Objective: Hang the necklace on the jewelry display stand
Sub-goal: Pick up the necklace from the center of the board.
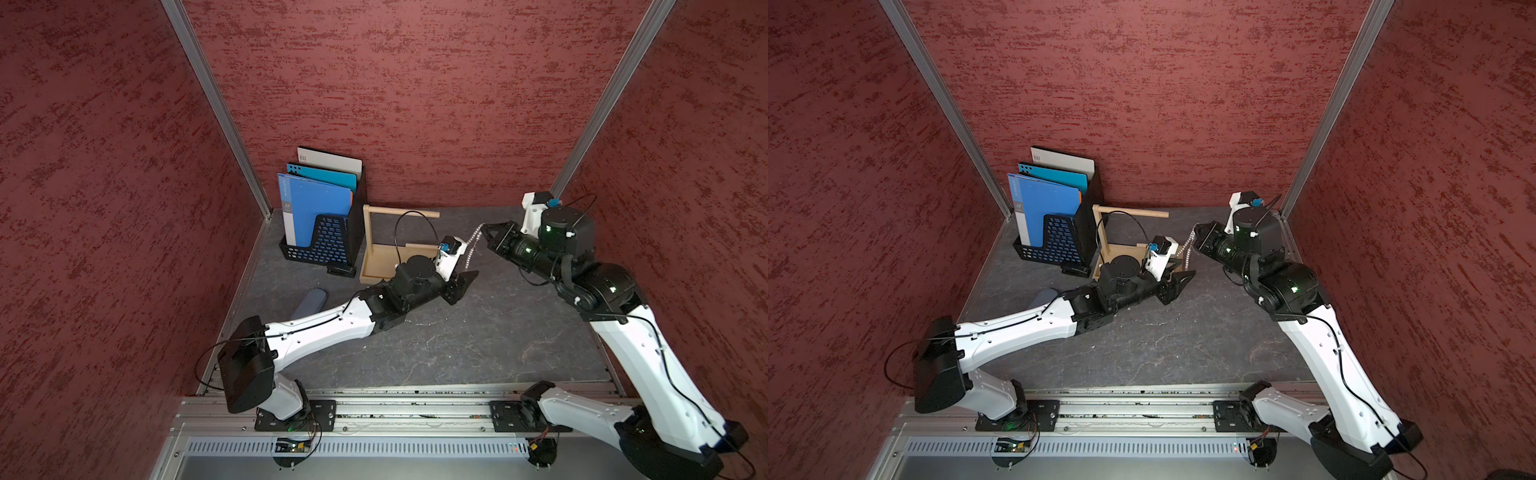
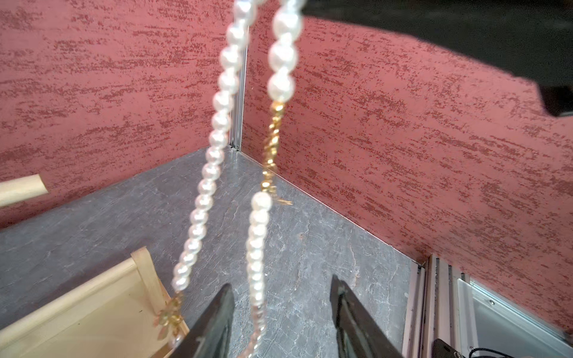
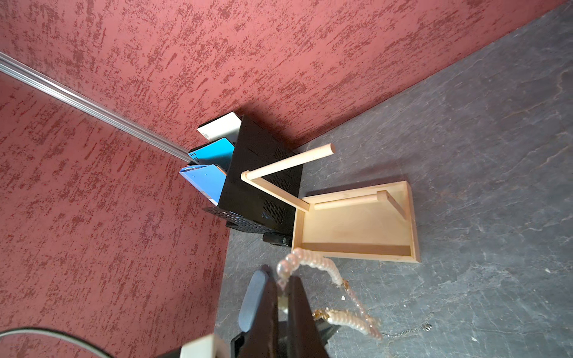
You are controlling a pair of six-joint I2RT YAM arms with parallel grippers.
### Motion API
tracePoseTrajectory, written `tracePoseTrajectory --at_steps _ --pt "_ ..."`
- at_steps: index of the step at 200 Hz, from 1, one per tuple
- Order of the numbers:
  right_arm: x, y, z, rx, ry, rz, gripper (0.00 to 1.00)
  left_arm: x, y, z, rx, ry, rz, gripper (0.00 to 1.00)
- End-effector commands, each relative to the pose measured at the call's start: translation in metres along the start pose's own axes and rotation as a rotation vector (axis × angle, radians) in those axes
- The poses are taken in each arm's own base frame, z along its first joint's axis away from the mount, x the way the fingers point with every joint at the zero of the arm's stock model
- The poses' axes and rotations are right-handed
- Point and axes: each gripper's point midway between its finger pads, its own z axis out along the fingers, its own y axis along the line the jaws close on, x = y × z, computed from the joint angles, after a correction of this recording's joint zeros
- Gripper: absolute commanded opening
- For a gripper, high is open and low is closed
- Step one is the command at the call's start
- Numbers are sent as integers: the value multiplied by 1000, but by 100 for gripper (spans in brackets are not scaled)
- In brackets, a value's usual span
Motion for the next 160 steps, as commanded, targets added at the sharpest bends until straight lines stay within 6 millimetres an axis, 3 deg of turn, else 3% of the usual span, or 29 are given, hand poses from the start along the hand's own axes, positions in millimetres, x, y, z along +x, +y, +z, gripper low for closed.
tracePoseTrajectory --at_steps 1,32,89,106,140,160 --pt "-12 8 -4 -7 -53 -18 0 -20 4 6 43 -49 -70 49" --pt "-8 0 2 27 -43 -13 0 -19 11 20 28 -28 -31 55" --pt "-5 -10 7 67 -45 -2 0 -17 2 32 75 -16 -33 59" --pt "-6 -10 7 70 -50 0 0 -14 4 34 71 -9 -38 48" --pt "-7 -13 7 85 -58 -12 0 -16 17 28 22 -15 -44 11" --pt "-5 -19 8 115 -52 -30 0 -21 30 18 -19 -16 -39 6"
